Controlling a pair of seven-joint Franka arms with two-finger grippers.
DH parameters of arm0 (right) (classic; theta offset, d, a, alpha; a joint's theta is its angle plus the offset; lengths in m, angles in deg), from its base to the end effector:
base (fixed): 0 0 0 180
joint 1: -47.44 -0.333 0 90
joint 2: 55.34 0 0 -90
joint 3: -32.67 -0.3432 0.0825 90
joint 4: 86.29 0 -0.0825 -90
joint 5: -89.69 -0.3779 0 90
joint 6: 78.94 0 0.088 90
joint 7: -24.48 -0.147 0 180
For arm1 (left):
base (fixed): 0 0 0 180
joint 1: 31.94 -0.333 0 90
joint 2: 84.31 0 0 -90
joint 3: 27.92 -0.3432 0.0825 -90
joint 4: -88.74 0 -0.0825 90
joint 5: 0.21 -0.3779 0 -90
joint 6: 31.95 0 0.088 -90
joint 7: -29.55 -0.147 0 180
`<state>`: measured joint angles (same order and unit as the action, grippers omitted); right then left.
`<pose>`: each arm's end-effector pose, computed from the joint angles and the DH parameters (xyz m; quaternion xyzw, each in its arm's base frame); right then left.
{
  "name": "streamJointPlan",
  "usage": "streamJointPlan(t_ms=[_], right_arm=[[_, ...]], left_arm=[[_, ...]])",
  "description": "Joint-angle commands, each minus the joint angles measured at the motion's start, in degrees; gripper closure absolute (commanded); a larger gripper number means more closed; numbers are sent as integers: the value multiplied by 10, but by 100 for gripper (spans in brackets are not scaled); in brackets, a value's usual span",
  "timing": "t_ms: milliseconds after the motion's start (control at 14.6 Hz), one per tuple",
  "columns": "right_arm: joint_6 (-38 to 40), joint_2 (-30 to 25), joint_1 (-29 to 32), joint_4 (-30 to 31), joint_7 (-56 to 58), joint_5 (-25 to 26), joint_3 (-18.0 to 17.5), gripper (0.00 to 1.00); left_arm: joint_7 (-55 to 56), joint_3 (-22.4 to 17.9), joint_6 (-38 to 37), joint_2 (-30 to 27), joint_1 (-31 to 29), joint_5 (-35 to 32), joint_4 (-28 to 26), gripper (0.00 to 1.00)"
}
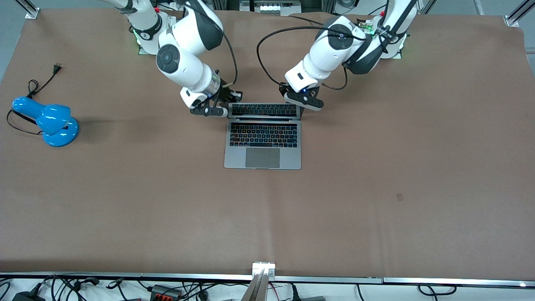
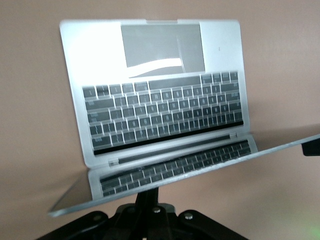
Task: Close laptop with both arms from behind
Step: 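Push the laptop screen down with both grippers onto the keyboard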
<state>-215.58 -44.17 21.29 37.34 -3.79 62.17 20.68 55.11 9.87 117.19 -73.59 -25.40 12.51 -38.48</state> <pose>0.4381 0.3642 0.3079 -0.9785 0.0883 0.0896 0.1635 0.4140 -0.3989 0.3247 0.9841 -0.0629 0.0207 0.1649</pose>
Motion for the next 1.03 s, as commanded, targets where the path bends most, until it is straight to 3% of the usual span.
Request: streamJointPlan(t_ms=[0,274,958], right_arm=[[-3,49,15,-48,9,12,0,100],[-4,100,27,-92,8,41,2,100],[-56,191,30,-134,9,80,4,100]], left_arm=[[-2,-10,0,42,0,-35,46,99],[0,-32,0,100,0,-90,100,99],[-1,-70,1,254,10,-133,224,99]])
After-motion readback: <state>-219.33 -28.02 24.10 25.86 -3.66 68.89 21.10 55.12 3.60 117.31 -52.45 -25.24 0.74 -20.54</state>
